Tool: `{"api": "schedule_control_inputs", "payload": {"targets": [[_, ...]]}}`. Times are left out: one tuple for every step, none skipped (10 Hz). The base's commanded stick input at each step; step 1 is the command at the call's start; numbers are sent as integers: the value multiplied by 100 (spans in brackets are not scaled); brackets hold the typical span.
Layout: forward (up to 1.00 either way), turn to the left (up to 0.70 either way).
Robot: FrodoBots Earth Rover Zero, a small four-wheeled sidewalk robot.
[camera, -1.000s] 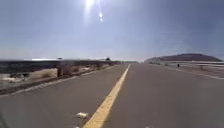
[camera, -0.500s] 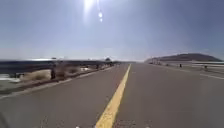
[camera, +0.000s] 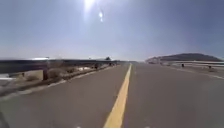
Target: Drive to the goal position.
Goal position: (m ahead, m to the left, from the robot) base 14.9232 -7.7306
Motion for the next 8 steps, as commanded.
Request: {"api": "schedule_control_inputs", "payload": {"targets": [[85,0],[85,0],[85,0],[85,0],[85,0],[85,0],[85,0],[85,0]]}}
